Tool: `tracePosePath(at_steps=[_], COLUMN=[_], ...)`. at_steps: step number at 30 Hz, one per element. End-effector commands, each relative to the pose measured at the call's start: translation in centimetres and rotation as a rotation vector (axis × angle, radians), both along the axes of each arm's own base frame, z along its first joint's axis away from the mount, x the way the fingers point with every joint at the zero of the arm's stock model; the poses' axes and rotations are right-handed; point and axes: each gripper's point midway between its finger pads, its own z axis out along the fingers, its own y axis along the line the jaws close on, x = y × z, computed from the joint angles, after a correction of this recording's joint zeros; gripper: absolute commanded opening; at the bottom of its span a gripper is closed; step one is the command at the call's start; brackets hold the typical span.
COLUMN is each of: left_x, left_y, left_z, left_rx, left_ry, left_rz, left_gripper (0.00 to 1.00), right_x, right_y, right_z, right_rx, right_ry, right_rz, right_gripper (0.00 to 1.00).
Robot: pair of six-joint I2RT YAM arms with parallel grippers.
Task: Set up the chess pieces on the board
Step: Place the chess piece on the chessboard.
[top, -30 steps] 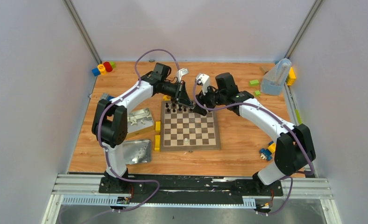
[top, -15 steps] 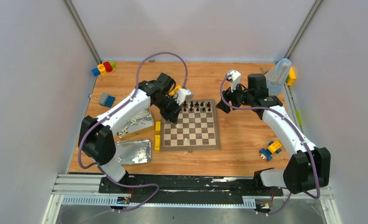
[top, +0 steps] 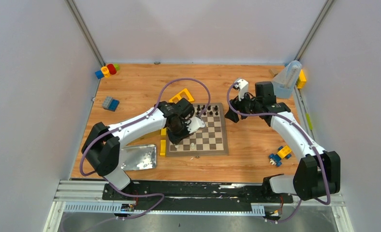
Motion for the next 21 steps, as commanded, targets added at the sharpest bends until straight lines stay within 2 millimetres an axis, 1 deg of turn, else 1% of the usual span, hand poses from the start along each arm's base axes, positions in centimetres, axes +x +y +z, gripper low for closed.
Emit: tracePosePath(at_steps=[1, 13, 21], left_x=[1.0, 0.5, 0.3], left_y=[-1.0, -2.7, -2.8], left_z=[0.5, -0.5, -1.1], left_rx=[-0.019, -0.017, 0.007], left_ry=[-0.071, -0.054, -0.06], left_rz=[-0.029, -0.056, -0.068], left_gripper=[0.02, 0.05, 0.07], right_x=[0.4, 0.1, 0.0], right_y=[0.1, 0.0, 0.1], right_z=[0.3, 0.0, -0.1], right_rx=[0.006, 0.0, 0.001], right_ry=[-0.031, -0.033, -0.031], right_rz=[0.019, 0.027, 0.031], right_gripper=[0.64, 0.64, 0.64])
